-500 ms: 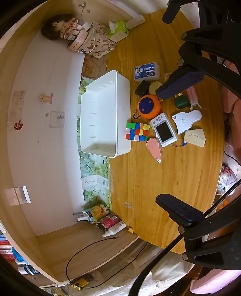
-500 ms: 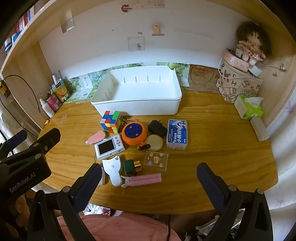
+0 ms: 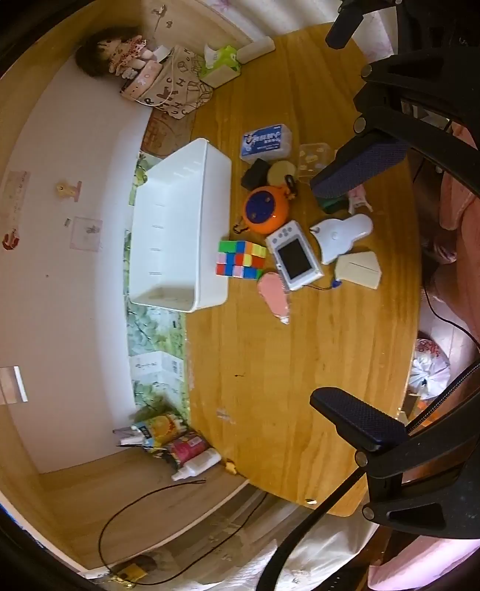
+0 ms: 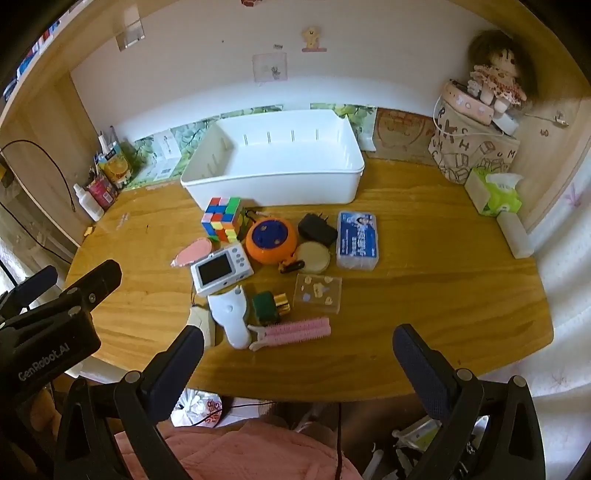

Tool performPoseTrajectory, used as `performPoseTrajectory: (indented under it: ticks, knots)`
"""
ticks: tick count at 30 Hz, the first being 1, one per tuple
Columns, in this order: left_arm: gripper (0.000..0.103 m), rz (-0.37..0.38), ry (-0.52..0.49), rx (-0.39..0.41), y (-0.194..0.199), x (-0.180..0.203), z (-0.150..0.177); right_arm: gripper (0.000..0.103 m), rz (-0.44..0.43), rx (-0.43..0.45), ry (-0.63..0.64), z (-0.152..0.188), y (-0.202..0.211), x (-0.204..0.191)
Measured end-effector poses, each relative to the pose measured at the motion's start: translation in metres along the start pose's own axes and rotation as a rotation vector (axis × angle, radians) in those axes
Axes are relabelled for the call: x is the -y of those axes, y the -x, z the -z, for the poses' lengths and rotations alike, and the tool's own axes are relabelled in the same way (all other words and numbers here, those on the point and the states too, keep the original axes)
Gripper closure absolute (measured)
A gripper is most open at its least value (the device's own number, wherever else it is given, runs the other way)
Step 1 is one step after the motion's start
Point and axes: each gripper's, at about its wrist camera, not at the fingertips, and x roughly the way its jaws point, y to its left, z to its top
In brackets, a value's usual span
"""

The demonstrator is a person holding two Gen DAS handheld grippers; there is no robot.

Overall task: Organize rigid objects
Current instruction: 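Move left tool toward beige folded pad while right tool approaches pink hair roller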

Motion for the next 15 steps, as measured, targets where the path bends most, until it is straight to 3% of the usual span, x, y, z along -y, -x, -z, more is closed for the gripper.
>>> performPoseTrajectory:
  ticks: [2, 15]
  knots:
    - [0.001, 0.009, 0.002, -0.015, 0.0, -0.005, 0.001, 0.0, 0.023, -0.031, -0.012, -0.011, -0.003, -0.023]
    - [0.001, 0.126, -0.021, -0.118, -0.019, -0.029, 0.015, 0.0, 0.022, -0.13, -0.111, 0.016, -0.013, -0.04]
